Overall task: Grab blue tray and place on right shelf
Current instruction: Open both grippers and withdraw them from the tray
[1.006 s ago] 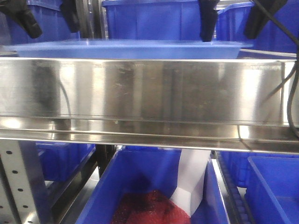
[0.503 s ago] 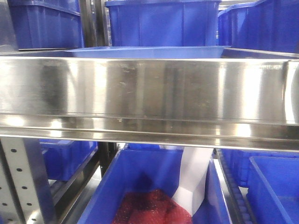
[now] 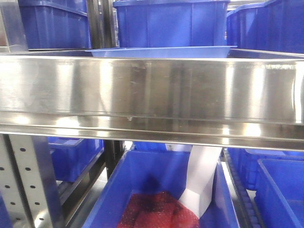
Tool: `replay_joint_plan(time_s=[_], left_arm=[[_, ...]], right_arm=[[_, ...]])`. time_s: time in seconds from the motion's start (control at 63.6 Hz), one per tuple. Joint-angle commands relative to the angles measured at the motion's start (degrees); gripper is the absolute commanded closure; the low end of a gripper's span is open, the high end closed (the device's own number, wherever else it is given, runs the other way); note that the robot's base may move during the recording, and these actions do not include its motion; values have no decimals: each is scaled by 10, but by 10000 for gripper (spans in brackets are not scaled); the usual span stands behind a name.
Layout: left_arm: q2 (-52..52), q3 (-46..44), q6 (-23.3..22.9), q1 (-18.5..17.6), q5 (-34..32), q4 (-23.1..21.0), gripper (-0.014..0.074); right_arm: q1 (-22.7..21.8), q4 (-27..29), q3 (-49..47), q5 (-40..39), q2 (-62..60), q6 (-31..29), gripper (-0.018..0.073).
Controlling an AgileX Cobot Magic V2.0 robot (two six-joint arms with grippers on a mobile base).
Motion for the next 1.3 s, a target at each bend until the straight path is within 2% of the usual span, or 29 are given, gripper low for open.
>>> replay_joint_plan(time_s=[0.0,0.173,0.314,0.456,0.896,0.975,1.1,1.289], left_arm=[[-73,58,2,-4,-98,-6,639],[-192,184,2,-4,-187,-6,645],[-244,237,2,-4,-241,-6,645],[-252,241,2,-4,-237,-6,645],[-254,242,2,0,-235,-6,645],[-267,248,2,28,-236,6,645],[-316,293,2,103,-249,14,645],[-404,425,2,186,-360,36,645]], right_arm=[[1,-16,50,-96,-61,-9,503],[1,-34,163,-206,-160,-9,503],[1,-48,210,-275,-190,-9,503],[1,-48,214,-301,-189,-9,503],[1,-48,214,-301,-189,-9,503],[1,-48,214,-301,-189,-9,503],[1,-48,214,-301,-189,-9,503],[1,-48,214,-301,-189,-9,503]])
